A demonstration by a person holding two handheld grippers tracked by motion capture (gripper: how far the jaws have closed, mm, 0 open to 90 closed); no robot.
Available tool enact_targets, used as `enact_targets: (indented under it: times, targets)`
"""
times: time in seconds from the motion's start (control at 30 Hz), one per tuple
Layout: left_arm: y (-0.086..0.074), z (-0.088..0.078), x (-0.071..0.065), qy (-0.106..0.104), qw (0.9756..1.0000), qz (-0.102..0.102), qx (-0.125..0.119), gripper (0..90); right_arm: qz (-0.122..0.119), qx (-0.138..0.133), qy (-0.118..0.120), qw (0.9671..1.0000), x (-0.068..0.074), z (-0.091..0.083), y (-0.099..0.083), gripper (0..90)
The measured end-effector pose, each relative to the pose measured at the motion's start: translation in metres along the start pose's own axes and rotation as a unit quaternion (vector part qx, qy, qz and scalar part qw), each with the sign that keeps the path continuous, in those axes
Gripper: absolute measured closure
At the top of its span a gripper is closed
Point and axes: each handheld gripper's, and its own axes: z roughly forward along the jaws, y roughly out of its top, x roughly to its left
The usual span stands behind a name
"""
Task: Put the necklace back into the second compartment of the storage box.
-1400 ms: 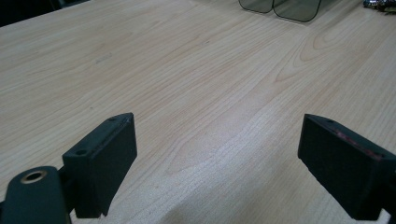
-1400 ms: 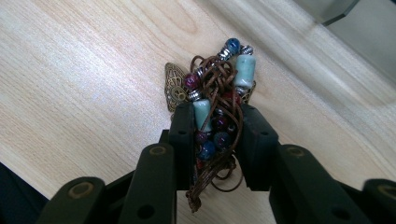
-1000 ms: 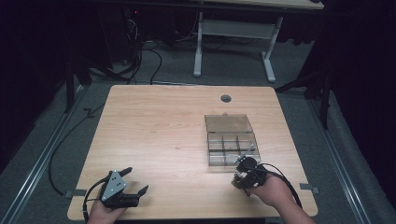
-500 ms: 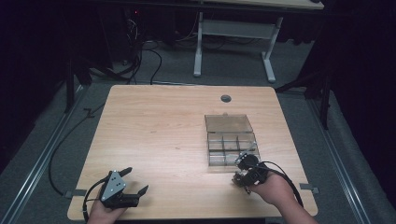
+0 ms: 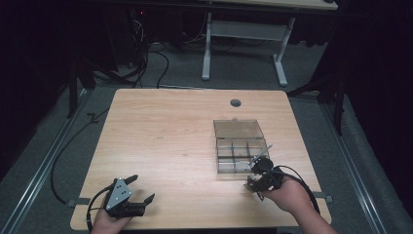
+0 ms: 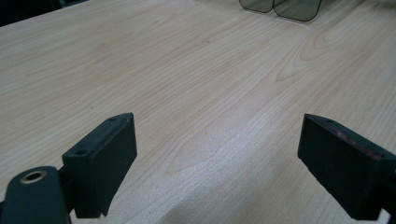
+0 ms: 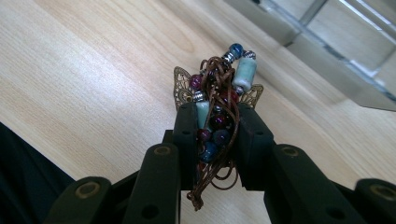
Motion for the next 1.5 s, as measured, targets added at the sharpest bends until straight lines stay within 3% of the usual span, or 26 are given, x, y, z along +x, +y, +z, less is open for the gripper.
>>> enact_targets:
  times: [0.77, 1.1, 1.2, 1.23, 1.5]
  targets:
    - [0.0, 0.0, 0.001, -0.004, 1.0, -0.002, -0.001, 12.1, -0.003, 0.004, -0.005, 1.0, -0.007, -0.025, 0.017, 72.8]
    - [0.0, 0.0, 0.001, -0.005, 1.0, -0.004, -0.003, 12.1, -0.009, 0.004, -0.01, 0.9999, -0.01, -0.029, 0.035, 72.8]
    - [0.0, -0.001, 0.001, -0.006, 1.0, -0.004, -0.002, 12.1, 0.004, 0.005, -0.01, 0.9999, -0.012, -0.029, 0.042, 72.8]
    - [0.0, -0.001, 0.001, -0.006, 1.0, -0.005, -0.003, 12.1, -0.004, 0.002, -0.012, 0.9999, -0.014, -0.029, 0.044, 72.8]
    - [0.0, 0.0, 0.001, -0.006, 1.0, -0.005, -0.005, 12.1, -0.005, 0.005, -0.012, 0.9999, -0.021, -0.024, 0.063, 72.9]
